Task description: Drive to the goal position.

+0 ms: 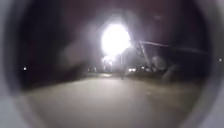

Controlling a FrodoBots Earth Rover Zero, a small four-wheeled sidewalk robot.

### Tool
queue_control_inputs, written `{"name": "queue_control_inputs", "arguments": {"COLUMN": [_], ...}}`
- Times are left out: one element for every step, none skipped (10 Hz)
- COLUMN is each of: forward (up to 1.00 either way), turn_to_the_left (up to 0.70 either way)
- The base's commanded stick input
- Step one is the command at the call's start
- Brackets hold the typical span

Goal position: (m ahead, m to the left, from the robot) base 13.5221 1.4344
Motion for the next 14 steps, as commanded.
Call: {"name": "queue_control_inputs", "arguments": {"forward": [1.0,1.0,1.0,1.0,1.0,1.0,1.0,1.0,1.0,1.0,1.0,1.0,1.0,1.0], "turn_to_the_left": [0.0,0.0,0.0,0.13,0.3,0.39,0.4,0.4,0.4,0.4,0.4,0.37,0.2,0.06]}}
